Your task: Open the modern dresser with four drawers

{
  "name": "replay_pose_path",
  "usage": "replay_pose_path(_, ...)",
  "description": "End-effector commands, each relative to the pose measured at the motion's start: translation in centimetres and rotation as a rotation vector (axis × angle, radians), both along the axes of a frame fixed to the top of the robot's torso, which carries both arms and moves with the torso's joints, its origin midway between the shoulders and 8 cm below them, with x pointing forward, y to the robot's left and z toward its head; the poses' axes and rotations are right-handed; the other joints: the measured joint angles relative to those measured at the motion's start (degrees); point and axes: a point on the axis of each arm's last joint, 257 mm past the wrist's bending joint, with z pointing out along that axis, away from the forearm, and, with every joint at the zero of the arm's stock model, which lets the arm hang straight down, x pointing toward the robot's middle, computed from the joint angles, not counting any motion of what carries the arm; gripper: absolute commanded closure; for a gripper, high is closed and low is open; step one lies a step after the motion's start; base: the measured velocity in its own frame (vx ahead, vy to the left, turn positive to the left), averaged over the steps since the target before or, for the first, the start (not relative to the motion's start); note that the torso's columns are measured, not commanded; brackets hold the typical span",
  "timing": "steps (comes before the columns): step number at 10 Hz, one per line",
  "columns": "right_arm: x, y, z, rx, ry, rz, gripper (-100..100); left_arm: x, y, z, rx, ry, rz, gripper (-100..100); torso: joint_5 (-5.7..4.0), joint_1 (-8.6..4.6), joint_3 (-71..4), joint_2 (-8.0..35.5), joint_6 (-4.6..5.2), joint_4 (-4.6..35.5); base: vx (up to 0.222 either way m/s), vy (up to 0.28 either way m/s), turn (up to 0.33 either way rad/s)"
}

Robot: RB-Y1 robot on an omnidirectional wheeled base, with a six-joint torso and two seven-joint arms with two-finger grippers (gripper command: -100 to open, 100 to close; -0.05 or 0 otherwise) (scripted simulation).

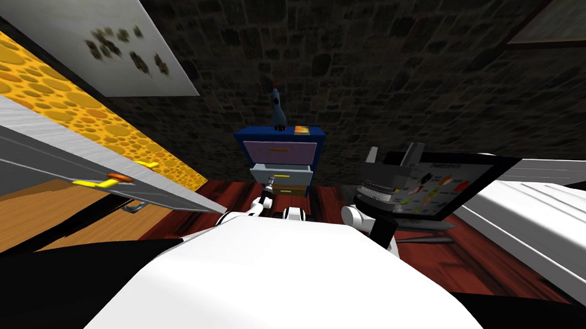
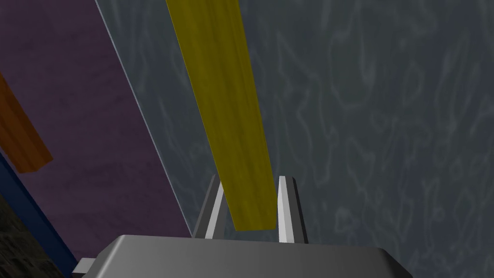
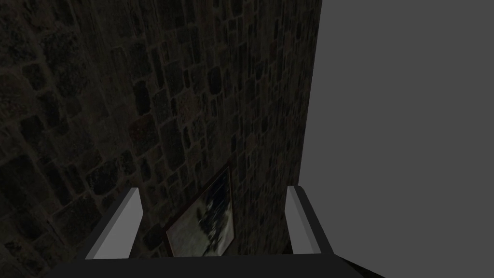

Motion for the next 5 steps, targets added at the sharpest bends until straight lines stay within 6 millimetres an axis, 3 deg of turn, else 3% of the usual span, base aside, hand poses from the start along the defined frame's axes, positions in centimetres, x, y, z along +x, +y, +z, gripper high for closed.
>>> replay_pose_path(1, 0.0, 0.0, 0.0, 0.000, 0.000, 0.000, 0, 0.1, -0.1, 0.0, 0.002, 0.002, -0.004, 100, 0.02, 0.05, 0.1, 0.1, -0.02, 0.0, -0.183, -0.009, 0.026)
replay_pose_path(3, 0.0, 0.0, 0.0, 0.000, 0.000, 0.000, 0, 0.3, -0.2, 0.1, 0.003, 0.004, -0.008, 100, 0.03, -0.04, 0.2, 0.3, -0.04, 0.0, -0.181, -0.005, 0.034)
replay_pose_path(4, 0.0, 0.0, 0.0, 0.000, 0.000, 0.000, 0, 1.9, -1.6, 1.2, 0.002, -0.002, -0.013, -100, 0.04, 0.09, 0.2, 0.3, -0.08, 0.0, -0.130, 0.054, 0.052)
replay_pose_path(5, 0.0, 0.0, 0.0, 0.000, 0.000, 0.000, 0, 1.9, -1.6, 1.2, 0.002, -0.002, -0.013, -100, 0.08, 0.17, 0.0, 0.1, -0.01, -0.1, -0.053, 0.038, 0.013)
